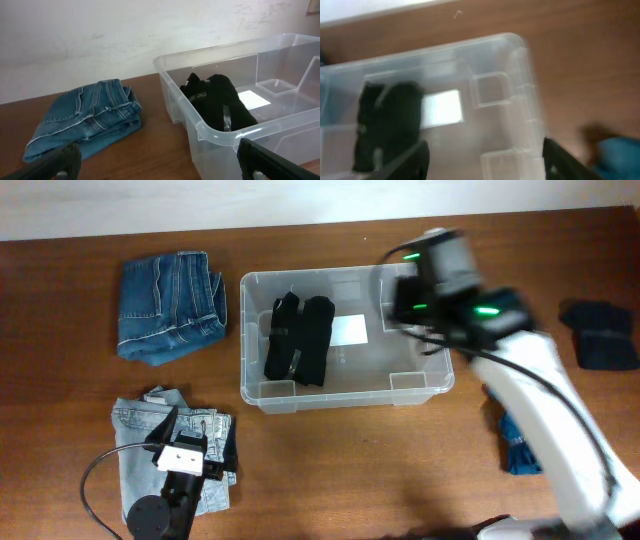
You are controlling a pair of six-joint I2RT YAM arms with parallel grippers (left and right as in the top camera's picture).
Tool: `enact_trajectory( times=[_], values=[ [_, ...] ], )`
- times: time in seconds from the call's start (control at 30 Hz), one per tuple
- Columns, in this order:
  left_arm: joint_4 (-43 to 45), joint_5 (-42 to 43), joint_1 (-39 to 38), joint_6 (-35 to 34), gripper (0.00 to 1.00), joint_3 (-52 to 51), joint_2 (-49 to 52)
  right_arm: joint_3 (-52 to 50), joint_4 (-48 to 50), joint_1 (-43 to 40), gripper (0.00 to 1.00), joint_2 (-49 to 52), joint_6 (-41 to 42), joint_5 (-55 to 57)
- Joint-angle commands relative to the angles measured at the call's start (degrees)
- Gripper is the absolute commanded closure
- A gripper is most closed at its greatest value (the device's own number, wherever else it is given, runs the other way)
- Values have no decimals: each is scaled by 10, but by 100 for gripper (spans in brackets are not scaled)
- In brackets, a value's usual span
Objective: Pack container
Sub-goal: 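Move the right gripper to the teal garment and grasp it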
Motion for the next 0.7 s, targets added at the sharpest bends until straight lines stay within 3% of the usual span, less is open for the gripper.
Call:
enact_trajectory(
  times=[0.0, 0.2, 0.33, 0.67],
  values=[
    [-1, 3, 3, 9, 1, -3, -3, 34, -58, -90, 32, -71, -46, 35],
    [-1, 3, 3, 9, 1, -3, -3, 37, -130, -250, 27, -107, -132, 28],
    [-1, 3, 3, 9, 1, -3, -3, 35, -174, -314, 27, -89, -139, -33],
    [-1, 3, 3, 9, 1, -3, -3, 25, -360, -337, 22, -27, -127, -38]
  ],
)
